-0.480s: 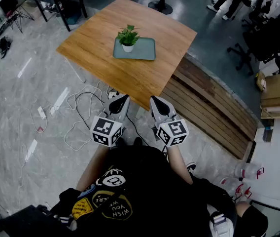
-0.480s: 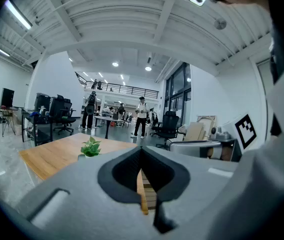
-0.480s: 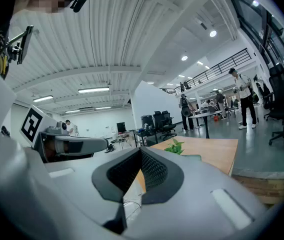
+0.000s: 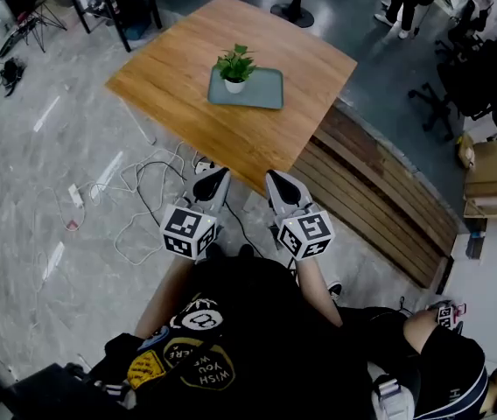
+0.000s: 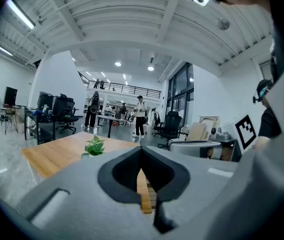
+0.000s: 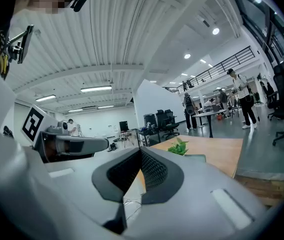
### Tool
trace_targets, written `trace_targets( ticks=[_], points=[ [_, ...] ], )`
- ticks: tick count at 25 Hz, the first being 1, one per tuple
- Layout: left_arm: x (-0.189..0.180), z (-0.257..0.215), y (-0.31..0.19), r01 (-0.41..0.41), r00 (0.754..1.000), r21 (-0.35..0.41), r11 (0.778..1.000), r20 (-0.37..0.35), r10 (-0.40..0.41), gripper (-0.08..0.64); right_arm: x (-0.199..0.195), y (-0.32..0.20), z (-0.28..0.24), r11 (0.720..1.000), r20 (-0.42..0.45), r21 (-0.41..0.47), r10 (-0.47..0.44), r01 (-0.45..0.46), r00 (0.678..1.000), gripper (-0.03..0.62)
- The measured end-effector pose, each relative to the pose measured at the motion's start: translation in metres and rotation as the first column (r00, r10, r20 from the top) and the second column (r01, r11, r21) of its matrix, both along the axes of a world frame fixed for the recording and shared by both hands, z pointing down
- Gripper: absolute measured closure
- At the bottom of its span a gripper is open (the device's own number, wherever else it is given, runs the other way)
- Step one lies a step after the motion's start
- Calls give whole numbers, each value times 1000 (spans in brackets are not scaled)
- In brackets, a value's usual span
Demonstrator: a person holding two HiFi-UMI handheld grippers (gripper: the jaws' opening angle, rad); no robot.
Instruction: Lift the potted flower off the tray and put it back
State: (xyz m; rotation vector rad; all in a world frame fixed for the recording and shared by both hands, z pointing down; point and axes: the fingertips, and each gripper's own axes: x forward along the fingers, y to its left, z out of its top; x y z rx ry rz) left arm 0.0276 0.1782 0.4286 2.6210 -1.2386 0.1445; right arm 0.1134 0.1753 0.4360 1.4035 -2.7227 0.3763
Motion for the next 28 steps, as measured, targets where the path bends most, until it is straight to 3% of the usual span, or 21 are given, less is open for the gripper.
trace_targets(
  ticks=[7, 14, 18, 28],
  points=[
    [-8, 4, -3, 1, 1000, -17, 1000, -12, -1, 563, -1, -3, 4, 1000, 90, -21, 12, -10, 996, 589],
    [-42, 6, -22, 30, 998, -29, 999, -54, -31, 565, -25, -16, 17, 997, 69, -66, 29, -24, 997, 589],
    [-61, 15, -33, 26, 999, -35, 999, -35, -27, 565, -41, -26, 28, 995, 50, -90, 36, -31, 998, 591],
    [-67, 50, -79, 18, 1000, -127, 992, -20, -21, 565, -67, -88, 56, 988, 31, -153, -2, 7, 1000, 591]
  ],
)
